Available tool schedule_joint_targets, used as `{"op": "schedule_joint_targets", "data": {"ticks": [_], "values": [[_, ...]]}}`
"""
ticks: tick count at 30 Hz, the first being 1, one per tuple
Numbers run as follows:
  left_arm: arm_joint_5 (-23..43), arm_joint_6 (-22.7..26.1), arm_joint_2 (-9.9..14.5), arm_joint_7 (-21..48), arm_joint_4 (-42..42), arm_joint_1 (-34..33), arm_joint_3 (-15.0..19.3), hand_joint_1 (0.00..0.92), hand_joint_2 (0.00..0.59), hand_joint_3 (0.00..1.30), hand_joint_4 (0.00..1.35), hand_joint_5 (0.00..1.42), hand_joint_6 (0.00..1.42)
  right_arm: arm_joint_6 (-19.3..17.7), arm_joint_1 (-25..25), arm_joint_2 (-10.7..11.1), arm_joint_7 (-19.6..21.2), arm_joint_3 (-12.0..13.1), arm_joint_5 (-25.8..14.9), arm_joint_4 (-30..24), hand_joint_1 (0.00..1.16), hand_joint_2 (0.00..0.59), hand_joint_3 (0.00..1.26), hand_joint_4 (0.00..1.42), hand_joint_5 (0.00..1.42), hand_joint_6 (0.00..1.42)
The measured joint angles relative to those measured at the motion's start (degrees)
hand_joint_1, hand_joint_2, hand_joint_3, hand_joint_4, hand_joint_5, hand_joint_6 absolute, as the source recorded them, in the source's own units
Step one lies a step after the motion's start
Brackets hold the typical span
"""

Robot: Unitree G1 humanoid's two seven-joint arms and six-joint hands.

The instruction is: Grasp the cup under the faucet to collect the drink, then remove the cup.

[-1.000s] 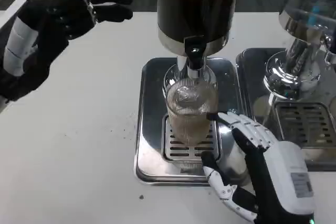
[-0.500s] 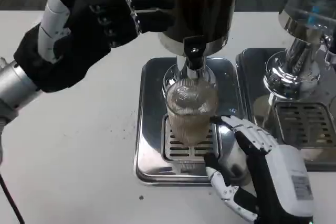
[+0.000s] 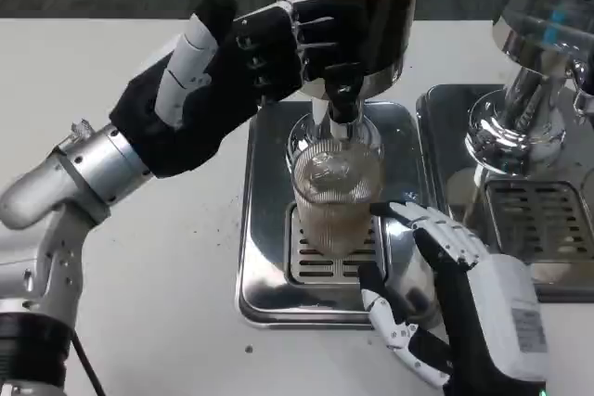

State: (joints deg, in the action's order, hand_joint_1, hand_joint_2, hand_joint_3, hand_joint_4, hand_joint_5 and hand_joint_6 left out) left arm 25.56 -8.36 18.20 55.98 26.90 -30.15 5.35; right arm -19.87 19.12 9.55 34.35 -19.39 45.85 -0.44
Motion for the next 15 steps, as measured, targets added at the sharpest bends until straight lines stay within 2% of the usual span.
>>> {"op": "schedule_joint_targets", "data": {"ticks": [4, 15], "values": [[-1.9, -2.1, -1.5, -0.2, 3.4, -1.3, 0.0, 0.000, 0.113, 0.26, 0.19, 0.24, 0.16, 0.0, 0.0, 0.0, 0.3, 0.0, 0.0, 0.0, 0.44, 0.420, 0.34, 0.26, 0.22, 0.21], [-5.2, -9.0, -3.1, 1.1, 12.6, -5.2, -1.0, 0.000, 0.103, 0.26, 0.20, 0.23, 0.14, 0.0, 0.6, -0.2, 0.7, 0.0, -0.2, 0.0, 0.43, 0.428, 0.35, 0.26, 0.22, 0.21]]}}
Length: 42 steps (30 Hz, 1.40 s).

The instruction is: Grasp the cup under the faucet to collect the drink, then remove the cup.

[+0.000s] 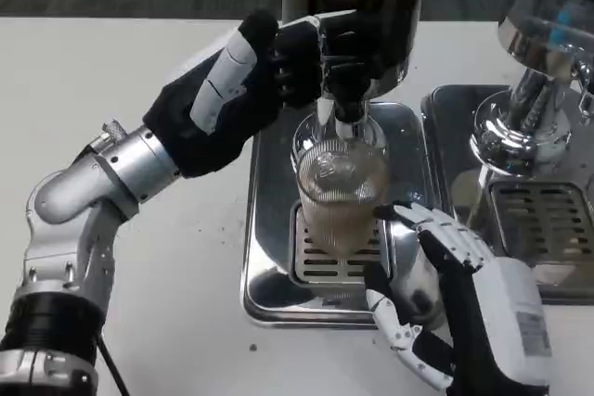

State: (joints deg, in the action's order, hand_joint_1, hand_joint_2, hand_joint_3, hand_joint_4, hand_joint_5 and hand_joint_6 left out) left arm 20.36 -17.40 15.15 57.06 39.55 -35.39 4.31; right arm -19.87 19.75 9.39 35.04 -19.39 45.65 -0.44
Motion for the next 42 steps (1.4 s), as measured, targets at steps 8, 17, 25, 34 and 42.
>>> {"op": "schedule_joint_targets", "data": {"ticks": [8, 17, 25, 34, 42], "values": [[-1.3, -5.8, -0.3, 0.4, 4.0, -1.3, -1.1, 0.000, 0.100, 0.26, 0.20, 0.23, 0.14, 0.1, 1.2, 0.0, 0.2, -0.5, 0.4, -0.5, 0.42, 0.429, 0.36, 0.26, 0.22, 0.21], [-6.9, -20.2, -0.2, -0.4, 7.6, -1.5, -3.1, 0.000, 0.079, 0.26, 0.19, 0.23, 0.12, 0.2, 2.1, 0.1, 0.2, -0.5, 0.6, -1.9, 0.42, 0.429, 0.36, 0.26, 0.22, 0.20], [-10.2, -29.9, 0.3, -3.5, 12.4, -2.6, -5.3, 0.000, 0.081, 0.23, 0.15, 0.18, 0.10, 0.2, 2.9, 0.1, 0.2, -0.5, 0.6, -2.2, 0.42, 0.429, 0.36, 0.26, 0.21, 0.20], [-15.3, -38.3, 1.9, -8.7, 15.7, -3.5, -8.0, 0.000, 0.066, 0.20, 0.07, 0.07, 0.05, 0.3, 2.9, 0.0, 0.2, -0.5, 0.6, -2.2, 0.42, 0.429, 0.36, 0.26, 0.21, 0.20], [-20.2, -44.1, 3.0, -14.2, 18.2, -4.0, -10.9, 0.000, 0.065, 0.18, 0.06, 0.05, 0.03, 0.3, 2.8, 0.0, 0.2, -0.5, 0.6, -2.1, 0.42, 0.429, 0.36, 0.26, 0.21, 0.20]]}}
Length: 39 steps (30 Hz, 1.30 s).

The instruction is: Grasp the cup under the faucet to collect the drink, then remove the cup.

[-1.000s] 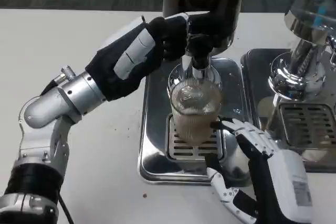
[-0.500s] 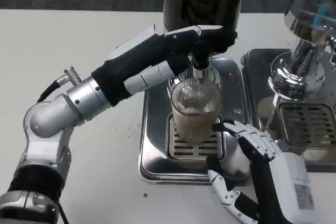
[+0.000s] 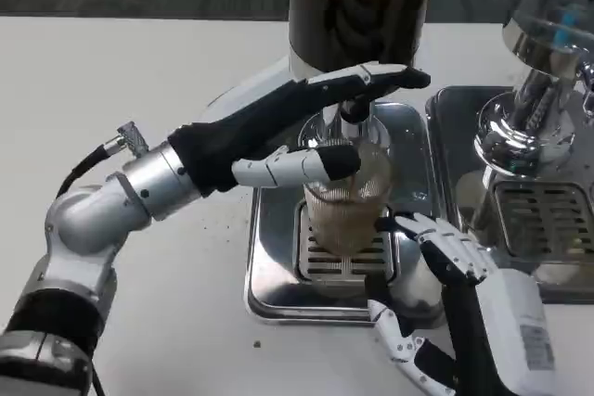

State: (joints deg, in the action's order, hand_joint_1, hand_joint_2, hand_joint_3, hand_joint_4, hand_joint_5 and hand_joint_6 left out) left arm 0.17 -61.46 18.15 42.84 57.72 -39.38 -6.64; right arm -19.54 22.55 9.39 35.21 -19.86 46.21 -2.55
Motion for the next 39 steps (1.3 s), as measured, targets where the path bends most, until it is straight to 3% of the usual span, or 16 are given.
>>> {"op": "schedule_joint_targets", "data": {"ticks": [9, 14, 21, 27, 39], "values": [[-2.2, -2.3, 1.0, -3.6, 1.4, -0.7, -2.4, 0.000, 0.070, 0.17, 0.05, 0.04, 0.03, 0.0, -0.1, 0.0, 0.0, 0.3, -1.1, 0.0, 0.42, 0.408, 0.27, 0.22, 0.21, 0.20], [-2.3, -2.7, 1.3, -4.7, 1.5, -0.7, -3.3, 0.000, 0.069, 0.17, 0.05, 0.04, 0.03, -0.8, -0.1, -0.1, -0.2, 0.7, -4.4, 0.2, 0.46, 0.293, 0.16, 0.16, 0.16, 0.18], [-2.4, -2.9, 1.5, -5.1, 1.5, -0.7, -3.7, 0.000, 0.069, 0.17, 0.06, 0.04, 0.04, -2.2, -1.5, -0.6, -6.3, 2.1, -13.9, 2.0, 0.53, 0.245, 0.10, 0.08, 0.10, 0.14], [-2.4, -3.0, 1.7, -5.1, 1.5, -0.7, -3.8, 0.000, 0.071, 0.17, 0.06, 0.04, 0.04, -2.2, -2.9, -0.7, -11.4, 3.7, -18.7, 2.5, 0.56, 0.236, 0.06, 0.06, 0.07, 0.13], [-2.4, -3.1, 1.9, -5.1, 1.4, -0.7, -3.7, 0.000, 0.077, 0.17, 0.06, 0.05, 0.04, -1.4, -8.7, -1.1, -19.5, 6.0, -22.5, 5.1, 0.59, 0.233, 0.00, 0.00, 0.00, 0.07]]}}
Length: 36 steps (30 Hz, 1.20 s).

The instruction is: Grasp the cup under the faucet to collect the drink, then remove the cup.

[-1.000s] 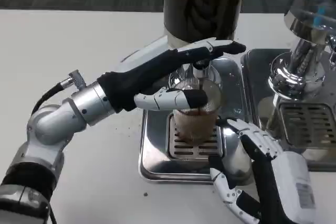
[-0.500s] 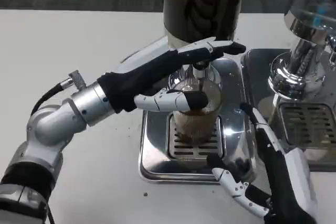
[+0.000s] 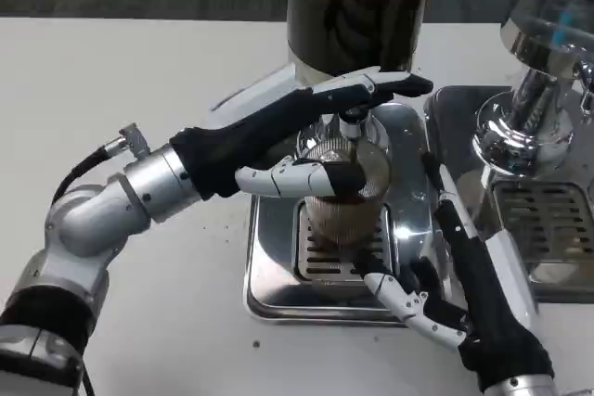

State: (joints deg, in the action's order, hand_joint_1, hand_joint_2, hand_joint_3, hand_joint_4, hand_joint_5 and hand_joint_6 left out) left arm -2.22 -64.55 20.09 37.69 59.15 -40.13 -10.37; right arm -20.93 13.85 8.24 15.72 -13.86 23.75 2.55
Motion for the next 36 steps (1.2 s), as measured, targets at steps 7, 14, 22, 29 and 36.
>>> {"op": "schedule_joint_targets", "data": {"ticks": [7, 14, 22, 29, 36], "values": [[0.0, 0.0, 0.3, 0.0, -0.2, 0.0, 0.0, 0.000, 0.077, 0.17, 0.06, 0.05, 0.04, 0.4, -2.2, -0.4, -2.9, 1.4, -1.7, 2.2, 0.59, 0.233, 0.00, 0.00, 0.00, 0.05], [0.0, 0.0, 0.4, 0.0, -0.3, 0.0, 0.0, 0.000, 0.083, 0.17, 0.06, 0.05, 0.04, 0.5, -4.2, -0.7, -4.5, 2.2, -2.9, 4.2, 0.59, 0.233, 0.00, 0.00, 0.00, 0.04], [0.0, 0.0, 0.4, 0.0, -0.4, 0.0, 0.0, 0.000, 0.086, 0.18, 0.07, 0.06, 0.04, 0.5, -6.2, -1.0, -5.3, 2.4, -3.4, 6.4, 0.58, 0.234, 0.00, 0.00, 0.00, 0.03], [0.0, 0.0, 0.9, 0.0, -0.7, 0.0, -0.1, 0.000, 0.086, 0.18, 0.07, 0.06, 0.04, 0.5, -8.3, -1.2, -6.1, 2.5, -4.4, 8.5, 0.57, 0.235, 0.00, 0.00, 0.00, 0.03], [0.0, 0.1, 1.1, 0.0, -1.0, 0.0, -0.1, 0.000, 0.086, 0.18, 0.07, 0.06, 0.04, 0.5, -9.8, -1.2, -6.6, 2.5, -5.2, 9.8, 0.56, 0.235, 0.00, 0.00, 0.00, 0.03]]}}
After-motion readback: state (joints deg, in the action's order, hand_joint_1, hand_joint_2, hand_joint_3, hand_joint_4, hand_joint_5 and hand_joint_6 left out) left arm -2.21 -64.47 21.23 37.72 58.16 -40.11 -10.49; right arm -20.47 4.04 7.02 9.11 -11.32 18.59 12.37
